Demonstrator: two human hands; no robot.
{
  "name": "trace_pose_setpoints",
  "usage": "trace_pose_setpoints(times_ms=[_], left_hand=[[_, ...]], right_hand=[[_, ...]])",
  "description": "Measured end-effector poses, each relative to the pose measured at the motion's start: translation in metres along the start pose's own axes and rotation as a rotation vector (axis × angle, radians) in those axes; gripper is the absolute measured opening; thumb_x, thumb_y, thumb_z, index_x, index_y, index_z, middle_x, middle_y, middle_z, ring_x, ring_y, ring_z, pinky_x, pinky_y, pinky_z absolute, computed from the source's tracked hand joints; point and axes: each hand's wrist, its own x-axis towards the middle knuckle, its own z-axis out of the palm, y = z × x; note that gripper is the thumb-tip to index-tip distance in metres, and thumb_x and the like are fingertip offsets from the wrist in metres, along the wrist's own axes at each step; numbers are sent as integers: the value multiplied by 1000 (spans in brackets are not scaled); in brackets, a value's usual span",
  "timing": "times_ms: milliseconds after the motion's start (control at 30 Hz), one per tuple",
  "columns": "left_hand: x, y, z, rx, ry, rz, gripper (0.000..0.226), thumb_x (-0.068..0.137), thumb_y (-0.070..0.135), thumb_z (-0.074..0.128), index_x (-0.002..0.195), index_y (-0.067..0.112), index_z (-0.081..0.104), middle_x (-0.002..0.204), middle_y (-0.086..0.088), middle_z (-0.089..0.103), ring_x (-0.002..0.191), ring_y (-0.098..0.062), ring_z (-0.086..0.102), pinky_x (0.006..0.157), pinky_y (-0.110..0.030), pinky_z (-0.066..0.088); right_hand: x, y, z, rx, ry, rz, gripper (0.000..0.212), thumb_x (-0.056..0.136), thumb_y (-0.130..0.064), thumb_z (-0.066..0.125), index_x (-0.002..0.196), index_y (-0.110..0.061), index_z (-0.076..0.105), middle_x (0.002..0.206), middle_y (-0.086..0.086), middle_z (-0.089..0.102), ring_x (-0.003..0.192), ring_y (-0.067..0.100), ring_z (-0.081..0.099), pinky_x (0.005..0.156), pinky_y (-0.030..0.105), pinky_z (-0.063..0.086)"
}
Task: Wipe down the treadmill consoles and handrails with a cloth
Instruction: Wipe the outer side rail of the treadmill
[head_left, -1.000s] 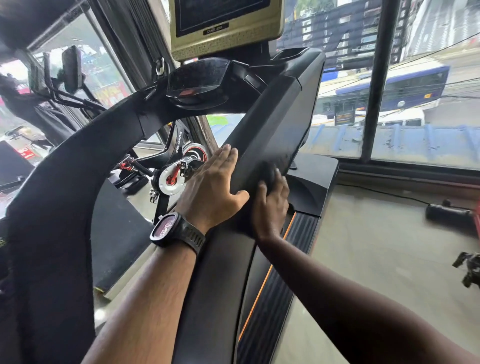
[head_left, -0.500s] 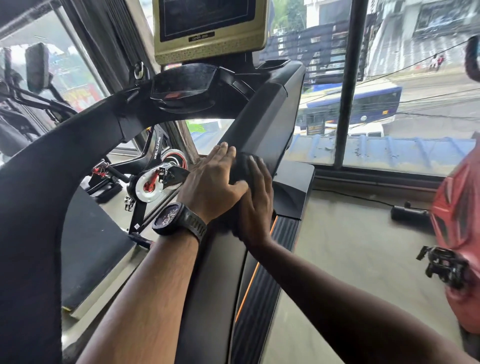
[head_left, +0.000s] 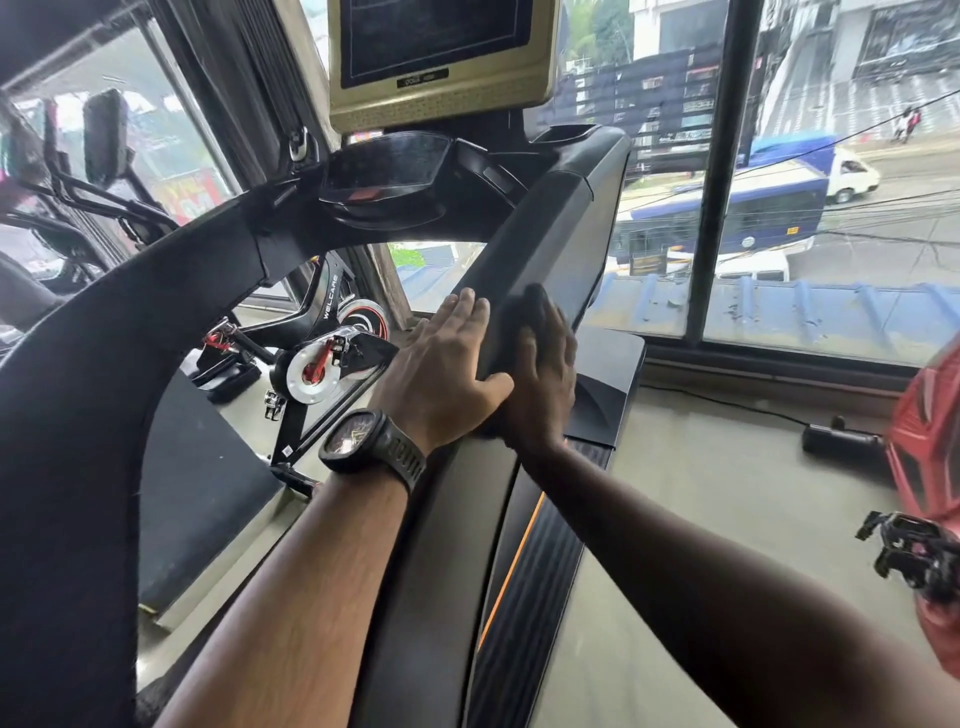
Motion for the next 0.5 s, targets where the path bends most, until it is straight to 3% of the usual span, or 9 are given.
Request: trace_pose_setpoints(times_ms=[67,233,300,400,433,500], left_hand=[[2,2,0,19,-1,0,90,79,46,40,159,13,17,168,-6,10,154,-12,5,126,-37,11],[8,5,1,66,-11,3,89,81,44,39,160,11,15,168,-7,8,155,-13,3,126,-37,9],[13,6,1,78,-20,-4,92,79,45,40,160,11,14,168,-7,7,154,-12,2,126,-37,9],[23,11,2,100,-33,-6,91,81,46,42,160,11,12,168,-7,6,154,-12,2,126,-34,7],[26,12,2,107,-32,-7,89,84,44,46,160,12,12,168,-7,6,154,-11,2,126,-32,4],[32,12,1,115,-21,-8,84,90,40,51,160,12,13,168,-5,7,154,-10,2,124,-25,1]], right_hand=[[-19,0,-1,21,-27,99,59,96,-46,37,155,-39,38,164,-10,31,150,10,27,120,44,27],[1,0,0,-26,-47,-183,53,99,-40,44,150,-31,46,162,-8,35,148,13,31,118,38,28],[17,3,2,-36,-17,-126,52,99,-42,43,150,-34,46,161,-10,36,147,12,32,117,37,29],[9,8,1,35,-24,173,53,101,-44,41,154,-41,38,163,-9,31,148,17,31,119,42,28],[4,7,0,46,-41,193,54,101,-44,41,154,-40,37,164,-9,30,148,18,31,120,43,27],[1,4,-2,35,-64,16,54,99,-42,45,153,-38,40,163,-10,31,148,14,28,120,41,26]])
